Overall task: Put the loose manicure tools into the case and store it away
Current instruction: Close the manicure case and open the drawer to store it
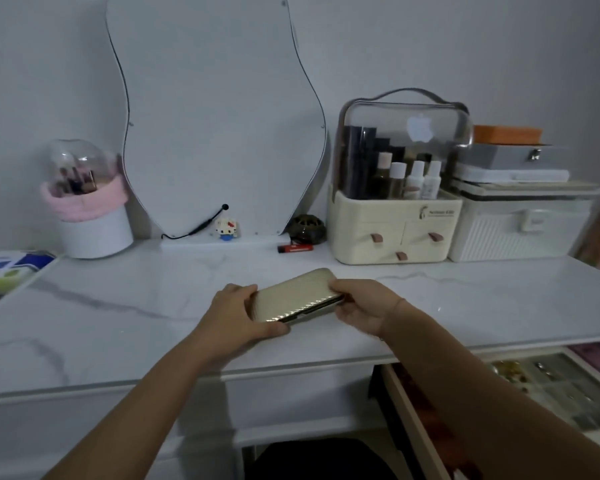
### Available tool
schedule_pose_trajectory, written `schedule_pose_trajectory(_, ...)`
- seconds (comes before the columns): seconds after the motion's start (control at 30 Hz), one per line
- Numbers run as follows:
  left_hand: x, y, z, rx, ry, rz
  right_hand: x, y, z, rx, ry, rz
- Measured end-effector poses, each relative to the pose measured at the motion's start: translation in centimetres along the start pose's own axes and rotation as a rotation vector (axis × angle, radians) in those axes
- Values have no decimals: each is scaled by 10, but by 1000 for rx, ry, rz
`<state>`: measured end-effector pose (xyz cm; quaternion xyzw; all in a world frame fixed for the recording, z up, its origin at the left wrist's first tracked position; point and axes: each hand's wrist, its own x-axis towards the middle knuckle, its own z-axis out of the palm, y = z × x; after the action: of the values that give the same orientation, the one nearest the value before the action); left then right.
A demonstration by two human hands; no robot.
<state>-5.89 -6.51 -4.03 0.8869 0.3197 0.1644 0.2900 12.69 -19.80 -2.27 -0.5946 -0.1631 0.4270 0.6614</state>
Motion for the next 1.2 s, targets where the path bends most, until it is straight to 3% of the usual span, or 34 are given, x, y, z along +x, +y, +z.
schedule_pose_trajectory(0.13, -12, 46, 34, -42, 81, 107, -19, -6, -42, -110, 34, -85)
schedule_pose_trajectory(0.27, -20, 99, 73, -152, 136, 244, -49, -8, -110, -179, 208, -215)
schedule_pose_trajectory(0.4, -30, 152, 122, -295, 40, 354, -90, -10, -187, -90, 325, -237)
schedule_pose_trajectory(0.6, -52, 220, 191, -611, -310, 186, -146, -2, -285, -13, 537, -254)
schedule_pose_trajectory(0.87, -59, 263, 231, -710, -537, 1, -157, 15, -333, 9, 550, -219)
schedule_pose_trajectory(1.03, -53, 267, 239, -691, -625, -85, -138, 19, -335, -223, 602, -114)
schedule_pose_trajectory(1.2, -46, 258, 248, -682, -666, -54, -130, 17, -343, -908, 681, -171)
